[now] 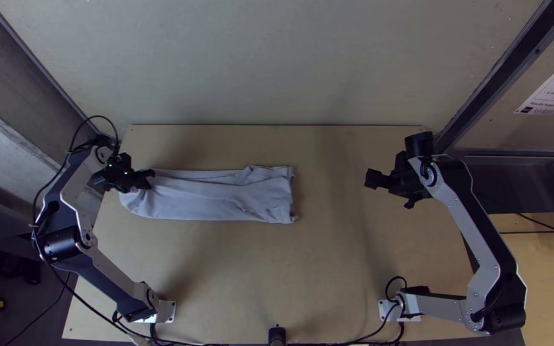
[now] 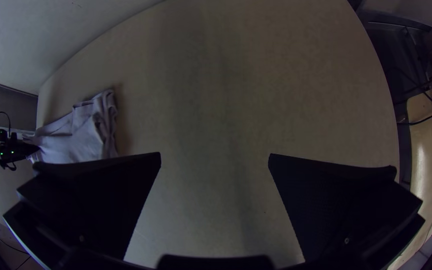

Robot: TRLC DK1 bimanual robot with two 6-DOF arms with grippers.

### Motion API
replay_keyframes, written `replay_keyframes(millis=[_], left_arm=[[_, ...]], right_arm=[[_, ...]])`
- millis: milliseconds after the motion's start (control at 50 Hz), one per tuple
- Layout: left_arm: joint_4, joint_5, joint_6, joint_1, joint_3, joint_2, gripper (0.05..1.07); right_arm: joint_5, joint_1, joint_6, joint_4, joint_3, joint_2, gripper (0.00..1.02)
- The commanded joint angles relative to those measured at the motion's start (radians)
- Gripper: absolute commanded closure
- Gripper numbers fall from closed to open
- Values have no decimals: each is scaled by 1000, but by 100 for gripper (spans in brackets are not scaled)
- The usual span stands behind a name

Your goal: Fold the t-shirt

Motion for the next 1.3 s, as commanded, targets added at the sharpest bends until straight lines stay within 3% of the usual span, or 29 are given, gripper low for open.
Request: replay_keyframes(millis=[0,220,460,880,1280], left_arm=[[-37,-71,77,15,34,-74,104],[-103,-169,77,-22,41,-161,104],[-154,-363,38,-182,57,-224,104],[-310,-407,-95,-450,236,-172,104],[-438,-499,-294,-752,442,38,104]], right_arm=[[4,-7,15,6,-22,-28,4],[3,-7,15,8,-30,-28,4],[4,-7,15,8,-33,-37,4],[3,-27,10,8,-58,-68,4],[3,-60,-2,8,-79,-103,4]])
